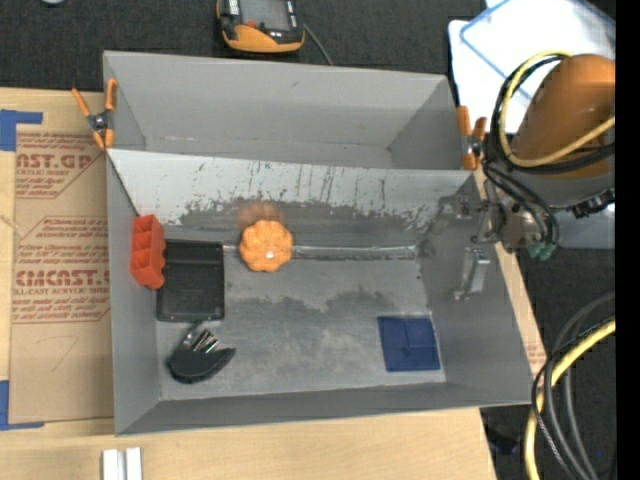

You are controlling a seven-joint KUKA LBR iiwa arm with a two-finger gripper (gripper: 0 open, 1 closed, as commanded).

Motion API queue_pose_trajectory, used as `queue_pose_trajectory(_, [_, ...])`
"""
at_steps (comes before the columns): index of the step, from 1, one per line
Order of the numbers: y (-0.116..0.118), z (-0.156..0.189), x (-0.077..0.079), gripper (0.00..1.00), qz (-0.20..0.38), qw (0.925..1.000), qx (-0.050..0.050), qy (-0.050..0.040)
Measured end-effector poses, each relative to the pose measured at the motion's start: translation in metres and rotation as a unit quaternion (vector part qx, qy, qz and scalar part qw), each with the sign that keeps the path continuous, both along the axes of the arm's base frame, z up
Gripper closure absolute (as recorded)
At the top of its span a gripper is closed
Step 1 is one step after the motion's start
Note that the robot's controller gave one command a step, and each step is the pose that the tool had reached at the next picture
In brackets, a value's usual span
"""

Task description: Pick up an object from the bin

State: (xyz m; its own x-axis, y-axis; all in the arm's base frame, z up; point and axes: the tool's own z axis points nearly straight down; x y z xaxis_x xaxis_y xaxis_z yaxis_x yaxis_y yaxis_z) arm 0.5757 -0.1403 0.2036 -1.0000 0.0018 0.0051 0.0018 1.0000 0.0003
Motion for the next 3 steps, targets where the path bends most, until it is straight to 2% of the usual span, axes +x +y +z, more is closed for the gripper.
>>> queue_pose_trajectory(1, [0.001,0.005,0.001,0.0,0.001,1.0,-0.001,-0.0043])
queue_pose_trajectory(2, [0.015,-0.135,-0.071,0.0,-0.049,0.9988,0.0,-0.001])
queue_pose_trajectory(3, [0.022,-0.081,-0.063,0.0,-0.182,0.9832,-0.001,-0.0128])
